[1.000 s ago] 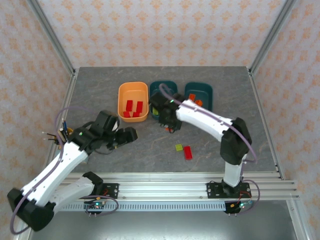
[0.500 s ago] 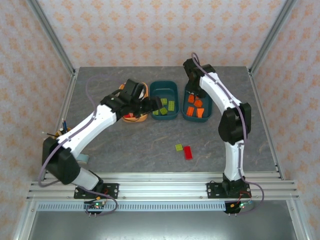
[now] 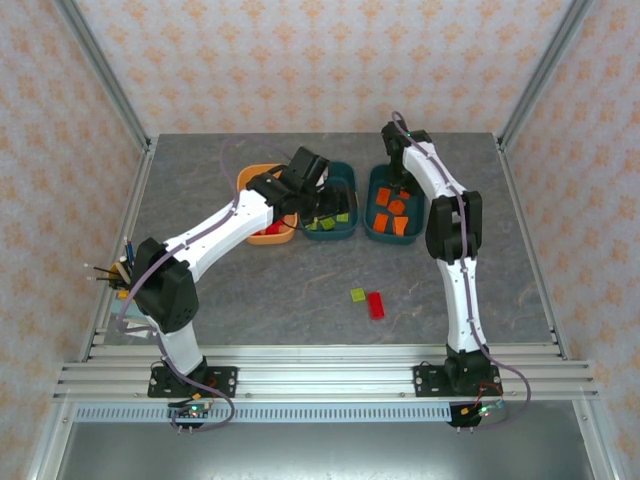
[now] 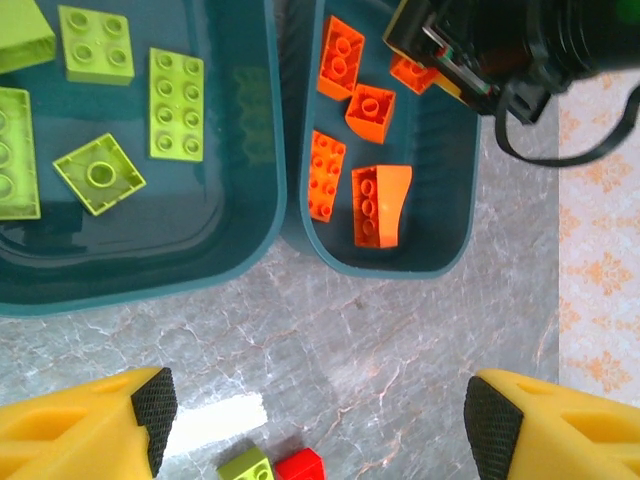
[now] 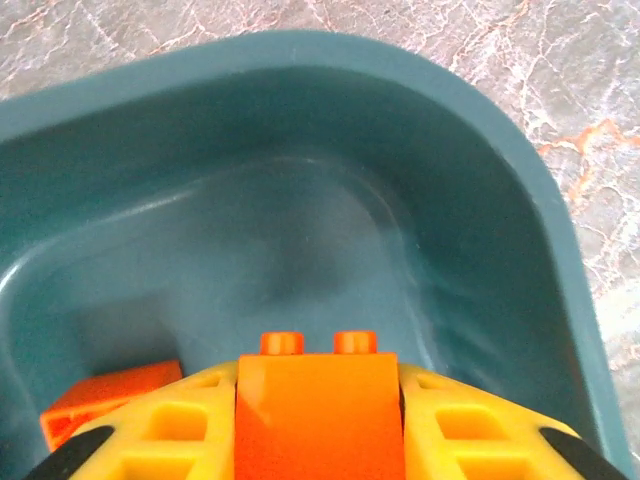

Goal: Sort the legos into containers by color

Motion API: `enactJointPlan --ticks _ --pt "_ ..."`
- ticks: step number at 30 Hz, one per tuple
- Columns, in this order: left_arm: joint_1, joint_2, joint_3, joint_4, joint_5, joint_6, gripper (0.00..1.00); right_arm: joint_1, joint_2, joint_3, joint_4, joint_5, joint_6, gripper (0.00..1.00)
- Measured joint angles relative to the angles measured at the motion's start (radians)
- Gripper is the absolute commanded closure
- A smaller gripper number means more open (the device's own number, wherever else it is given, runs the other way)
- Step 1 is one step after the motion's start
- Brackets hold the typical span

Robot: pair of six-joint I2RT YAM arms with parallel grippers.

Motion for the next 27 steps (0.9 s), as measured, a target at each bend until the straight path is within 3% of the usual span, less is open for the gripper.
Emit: enactJointPlan --ticks 4,12,15,20,27 --pt "-0.023 0.001 0.0 -0.003 0.0 0.0 0.21 0.001 0.002 0.015 -0.008 -0.013 -0.011 0.47" --pt "-0.049 0.0 0.0 -0.033 -0.003 -0.005 0.21 0.003 -0.055 -0.02 -0.01 -0.031 -0.014 0.47" --pt "-0.07 0.003 0.002 -0.075 -0.002 -0.042 0.24 0.008 -0.198 -0.13 0.003 -0.033 -0.013 0.47" --pt "-0.127 0.057 0.027 -0.171 0.027 -0.138 0.24 0.04 -0.563 -0.387 0.038 -0.037 -0.001 0.45" --pt "-0.285 0.286 0.145 -0.302 0.066 -0.206 0.24 0.146 -1.046 -0.777 0.024 -0.069 0.04 0.38"
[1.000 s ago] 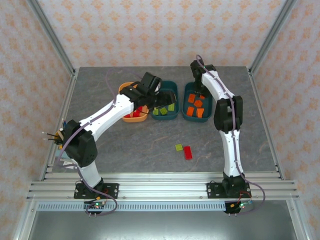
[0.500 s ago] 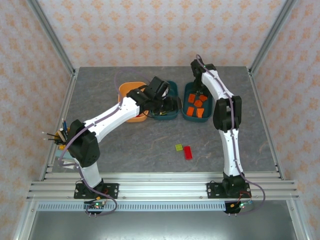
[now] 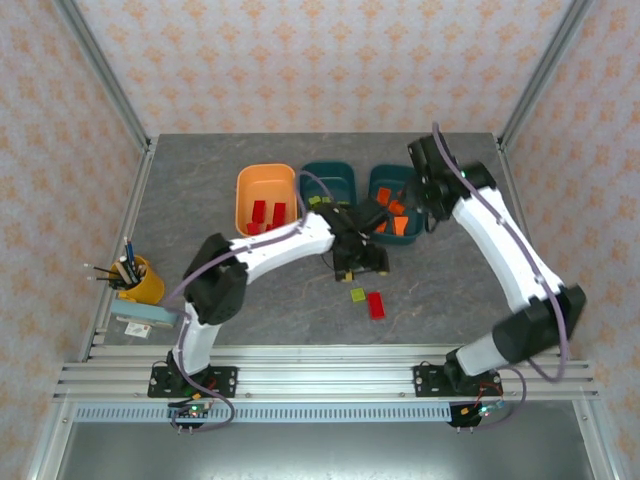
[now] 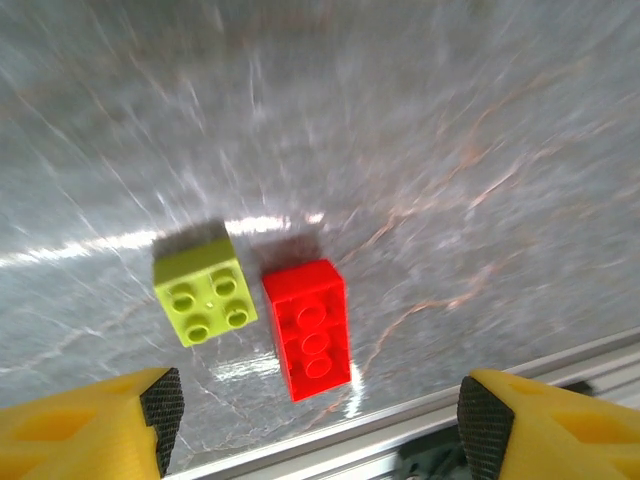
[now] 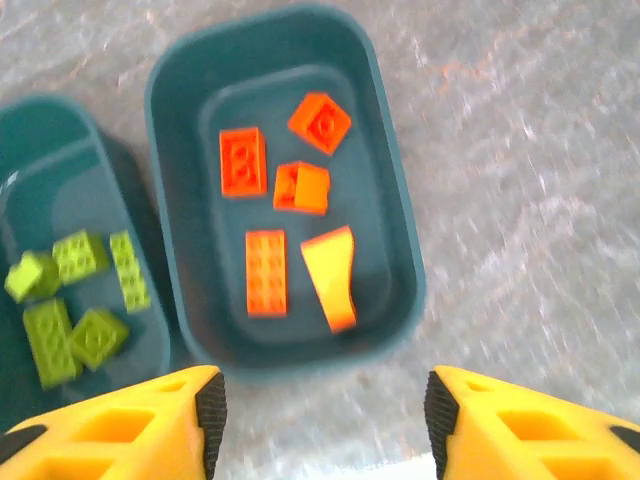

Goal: Sort the legos into containers by color

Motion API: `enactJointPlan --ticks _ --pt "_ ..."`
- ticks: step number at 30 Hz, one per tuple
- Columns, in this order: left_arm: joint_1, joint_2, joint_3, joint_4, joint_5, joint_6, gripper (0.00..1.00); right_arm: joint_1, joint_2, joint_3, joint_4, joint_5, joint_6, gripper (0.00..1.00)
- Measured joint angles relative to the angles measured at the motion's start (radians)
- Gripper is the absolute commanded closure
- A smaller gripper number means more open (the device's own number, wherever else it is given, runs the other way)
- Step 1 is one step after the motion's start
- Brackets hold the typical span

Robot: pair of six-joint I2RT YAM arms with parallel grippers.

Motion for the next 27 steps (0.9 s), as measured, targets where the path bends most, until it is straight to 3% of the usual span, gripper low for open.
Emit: enactJointPlan --ticks 5,11,19,27 --pt "-0.081 0.066 0.0 -0.037 0.01 -0.052 0.23 0.027 -0.315 -0.223 -0.034 -0.105 0.027 0.36" --pt "-0.101 0.106 0.025 -0.036 0.013 -0.092 0.24 0.027 -0.587 -0.278 -0.113 -0.211 0.048 0.37" --pt "-0.129 0.206 0.073 -0.049 -0.002 -0.125 0.37 0.027 -0.642 -0.324 -0.171 -0.256 0.072 0.37" --pt "-0.129 0.245 0.141 -0.075 -0.017 -0.136 0.63 0.027 -0.669 -0.346 -0.181 -0.277 0.076 0.38"
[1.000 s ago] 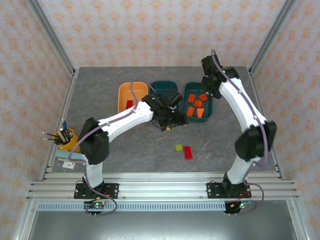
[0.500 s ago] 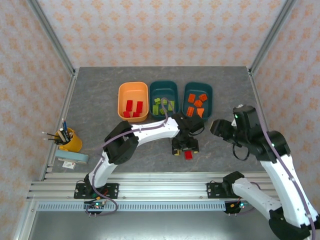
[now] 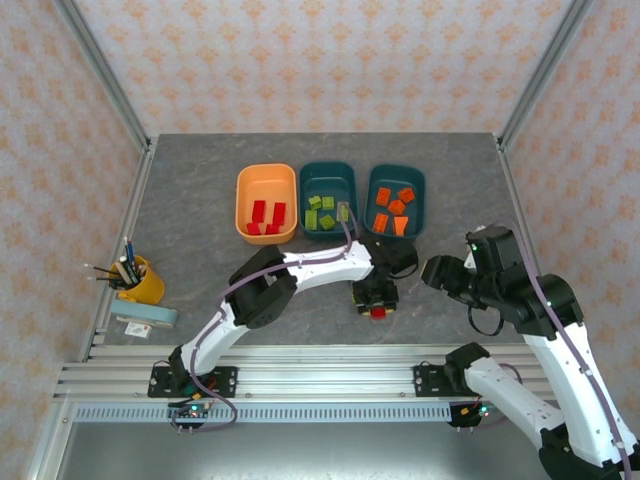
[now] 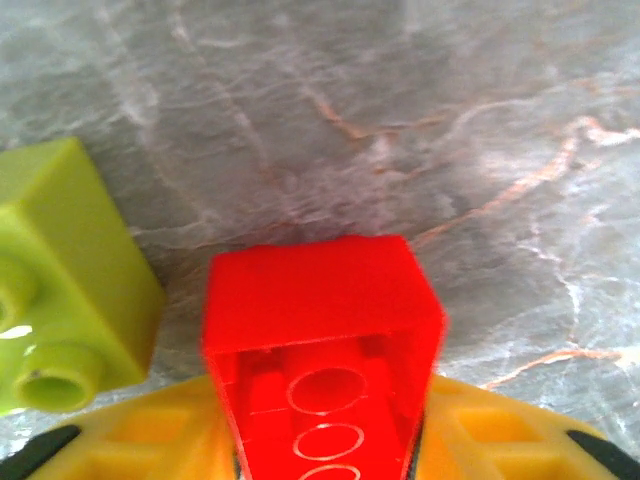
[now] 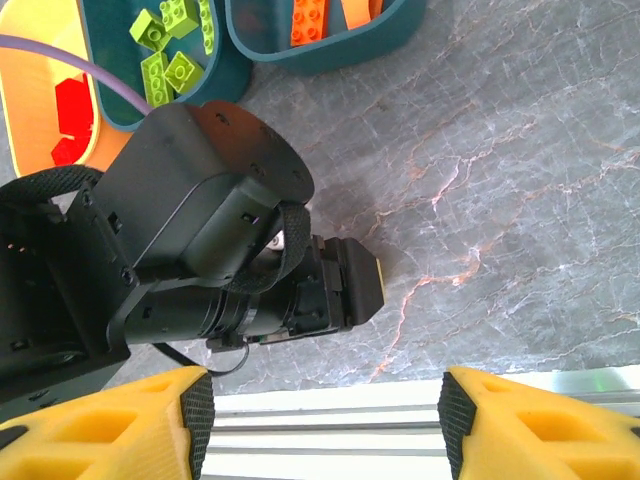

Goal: Sort the legos into containers by color

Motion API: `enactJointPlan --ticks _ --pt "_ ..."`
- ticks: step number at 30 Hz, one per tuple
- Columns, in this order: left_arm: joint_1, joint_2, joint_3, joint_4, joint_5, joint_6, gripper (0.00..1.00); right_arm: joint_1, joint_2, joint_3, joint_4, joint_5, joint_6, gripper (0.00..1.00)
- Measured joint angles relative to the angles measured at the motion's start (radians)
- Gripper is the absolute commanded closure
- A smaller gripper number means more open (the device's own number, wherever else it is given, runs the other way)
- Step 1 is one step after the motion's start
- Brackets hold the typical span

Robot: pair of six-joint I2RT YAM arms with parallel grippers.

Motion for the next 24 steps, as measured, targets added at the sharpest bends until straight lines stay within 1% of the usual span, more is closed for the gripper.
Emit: enactJointPlan --ticks 6,13,16,18,20,22,24 --pt "0.0 0.007 0.027 -0.011 -0.008 0.018 0.74 0.0 -0.013 -0.003 -0.007 0.001 0.01 0.38" --pt "0.0 0.008 0.071 -0.031 -0.063 0.06 0.75 0.0 -0.025 -0.005 -0.014 0.027 0.018 0.38" --pt "0.011 -0.017 0.068 -0.05 -0.092 0.081 0.75 0.0 -0.024 -0.011 -0.005 0.024 0.033 0.38" --pt "0.035 -0.07 0.047 -0.058 -0.109 0.099 0.75 0.0 -0.026 -0.034 0.033 -0.006 0.048 0.38" --pt "0.072 -0.142 0.02 -0.066 -0.119 0.117 0.74 0.0 -0.029 -0.075 0.102 -0.068 0.068 0.38" --pt "0.121 -0.219 0.002 -0.079 -0.133 0.141 0.74 0.0 -0.032 -0.119 0.183 -0.134 0.091 0.38" --pt "0.189 -0.303 -0.012 -0.087 -0.141 0.177 0.74 0.0 -0.032 -0.157 0.269 -0.192 0.108 0.38"
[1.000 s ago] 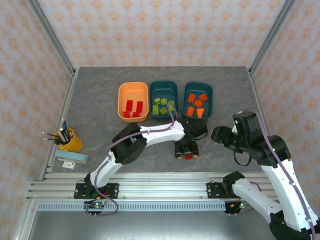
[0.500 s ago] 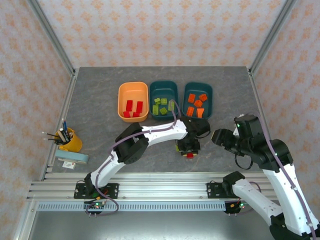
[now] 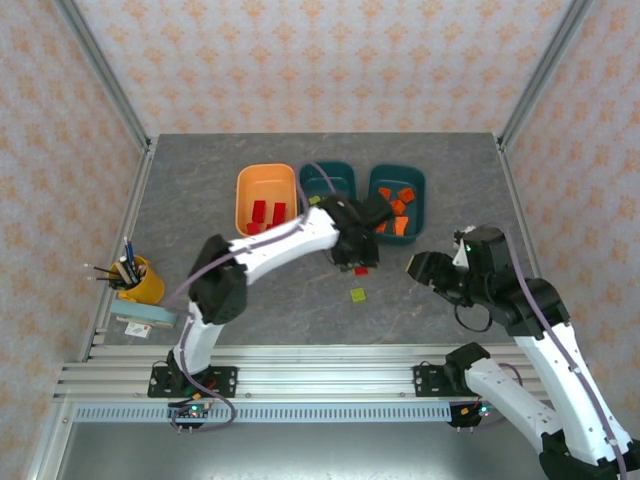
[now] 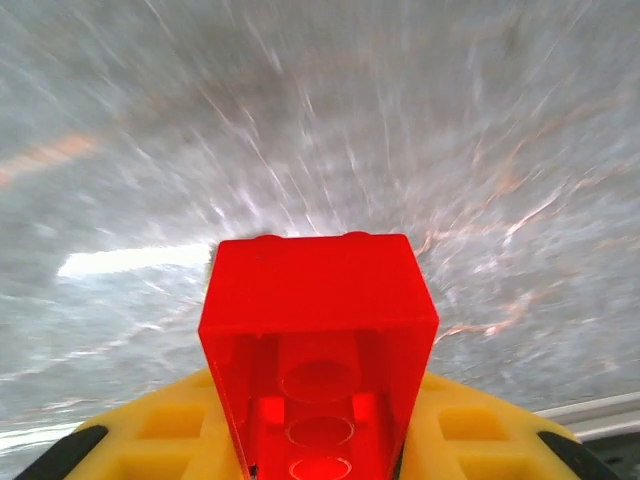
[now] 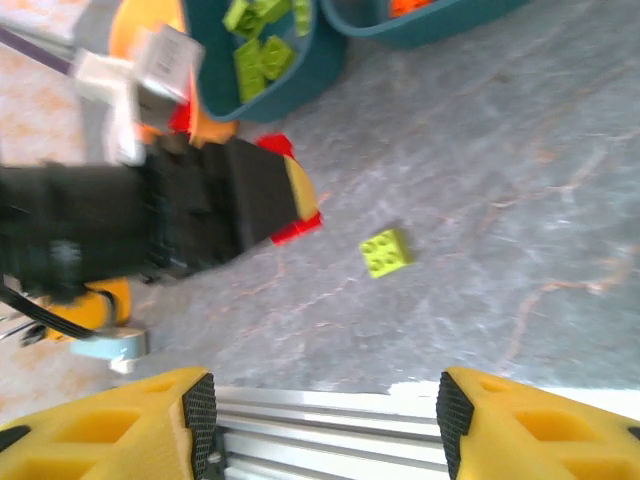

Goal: Sort the legos into containers by color

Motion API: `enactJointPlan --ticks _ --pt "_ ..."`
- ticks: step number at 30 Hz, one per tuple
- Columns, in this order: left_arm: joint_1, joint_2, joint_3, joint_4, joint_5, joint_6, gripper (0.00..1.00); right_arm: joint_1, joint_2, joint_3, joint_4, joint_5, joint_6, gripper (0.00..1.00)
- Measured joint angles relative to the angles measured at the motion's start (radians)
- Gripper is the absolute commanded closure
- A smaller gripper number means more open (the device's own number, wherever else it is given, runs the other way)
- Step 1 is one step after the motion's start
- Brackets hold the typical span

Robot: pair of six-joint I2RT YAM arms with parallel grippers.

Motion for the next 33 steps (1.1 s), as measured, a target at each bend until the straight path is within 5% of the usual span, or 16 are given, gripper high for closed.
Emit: enactJointPlan --ticks 9,17,26,33 --pt "0.303 -0.126 -0.039 -0.048 -0.008 0.184 0.74 0.014 0.081 -0.054 0.26 -0.083 -0.015 0.38" --pt "0.52 -0.008 0.081 -0.079 -0.069 0.317 0.74 0.168 0.327 -0.006 0.482 0.052 -0.082 0.38" --pt "0.593 0.287 0.321 -0.053 -0.143 0.396 0.73 0.201 0.597 0.156 0.64 0.14 -0.114 0.38" --pt "0.603 0.453 0.449 -0.048 -0.149 0.399 0.73 0.201 0.671 0.202 0.652 0.143 -0.115 0.38"
